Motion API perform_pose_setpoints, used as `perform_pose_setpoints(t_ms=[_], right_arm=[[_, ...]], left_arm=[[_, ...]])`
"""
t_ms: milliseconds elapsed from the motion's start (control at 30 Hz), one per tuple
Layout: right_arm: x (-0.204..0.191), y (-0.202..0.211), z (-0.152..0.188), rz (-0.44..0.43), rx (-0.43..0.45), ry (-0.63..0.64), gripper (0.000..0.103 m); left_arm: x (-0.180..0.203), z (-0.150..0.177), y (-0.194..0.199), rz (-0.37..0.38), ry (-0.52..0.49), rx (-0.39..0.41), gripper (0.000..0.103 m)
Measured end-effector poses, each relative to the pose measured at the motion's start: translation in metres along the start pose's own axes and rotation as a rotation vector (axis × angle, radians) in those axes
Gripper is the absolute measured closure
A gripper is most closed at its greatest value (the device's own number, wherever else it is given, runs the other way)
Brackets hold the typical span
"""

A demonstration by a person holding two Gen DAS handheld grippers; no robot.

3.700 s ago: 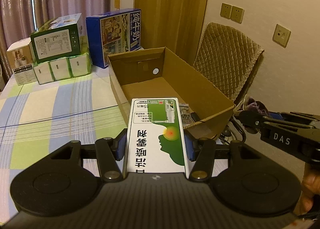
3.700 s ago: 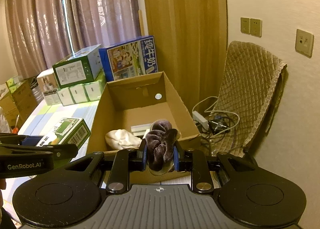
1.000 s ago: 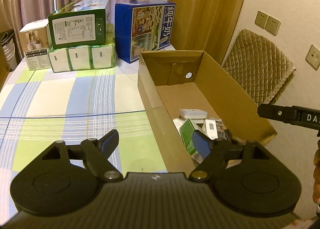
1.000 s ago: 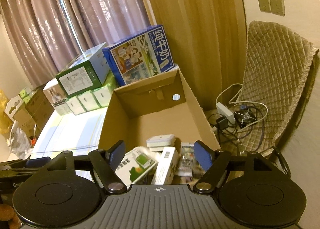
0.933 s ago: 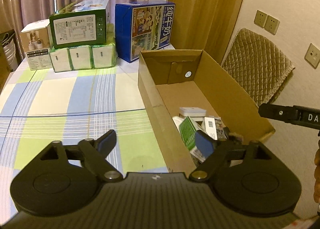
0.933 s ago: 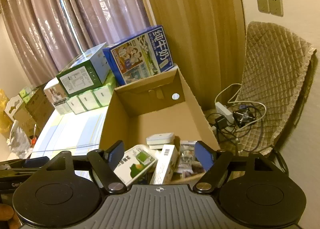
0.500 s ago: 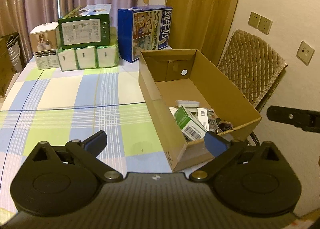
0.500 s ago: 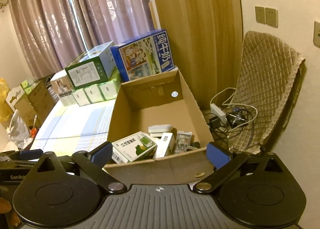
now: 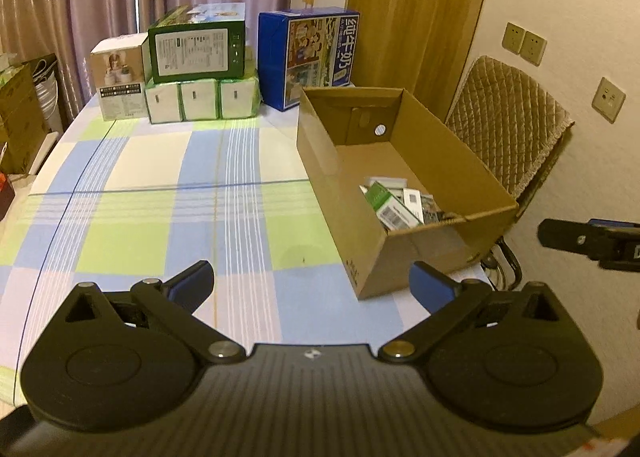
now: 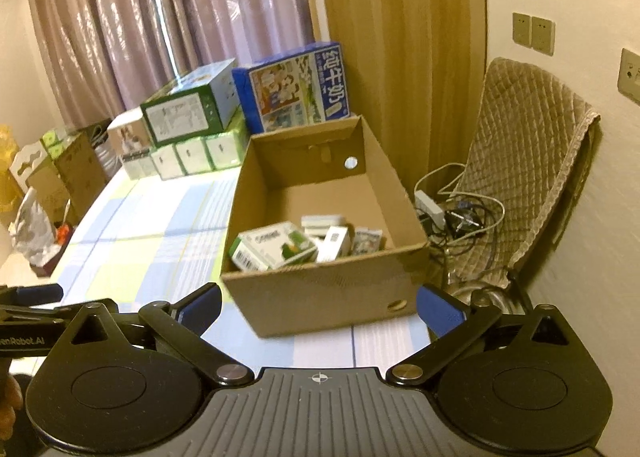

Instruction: Organize objects

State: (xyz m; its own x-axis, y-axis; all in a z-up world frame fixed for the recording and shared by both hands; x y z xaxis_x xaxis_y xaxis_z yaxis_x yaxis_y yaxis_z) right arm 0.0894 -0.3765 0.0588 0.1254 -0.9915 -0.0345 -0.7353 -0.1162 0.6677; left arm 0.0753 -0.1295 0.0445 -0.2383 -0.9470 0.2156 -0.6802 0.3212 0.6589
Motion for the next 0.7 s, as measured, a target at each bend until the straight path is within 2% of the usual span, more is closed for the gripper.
perform_pose_setpoints(t_ms=[300, 700], right_arm=[[-0.008, 0.008, 0.024, -0.022, -0.036, -0.011, 0.002], [-0.020, 0.017, 0.028, -0.041, -0.041, 0.001, 0.002]], left_arm=[[-0.002, 0.016, 0.020, -0.008, 0.020, -0.013, 0.001], [0.000, 0.028, 0.028, -0.007, 0.017, -0.027, 0.001]])
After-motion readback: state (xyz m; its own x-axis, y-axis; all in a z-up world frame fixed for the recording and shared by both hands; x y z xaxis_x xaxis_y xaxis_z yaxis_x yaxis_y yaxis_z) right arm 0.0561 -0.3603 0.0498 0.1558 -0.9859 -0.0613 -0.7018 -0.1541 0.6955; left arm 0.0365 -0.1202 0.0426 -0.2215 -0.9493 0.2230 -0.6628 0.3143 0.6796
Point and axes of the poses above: each gripper's, at about its wrist camera, not at the fingertips, and y roughly against the way its jaws point, x to its right, z to its underside, the point moved 2 cm from there along -y, roughly the way its jaws point, and after that the axes turned 10 degrees about z, right-handed, at the moved point
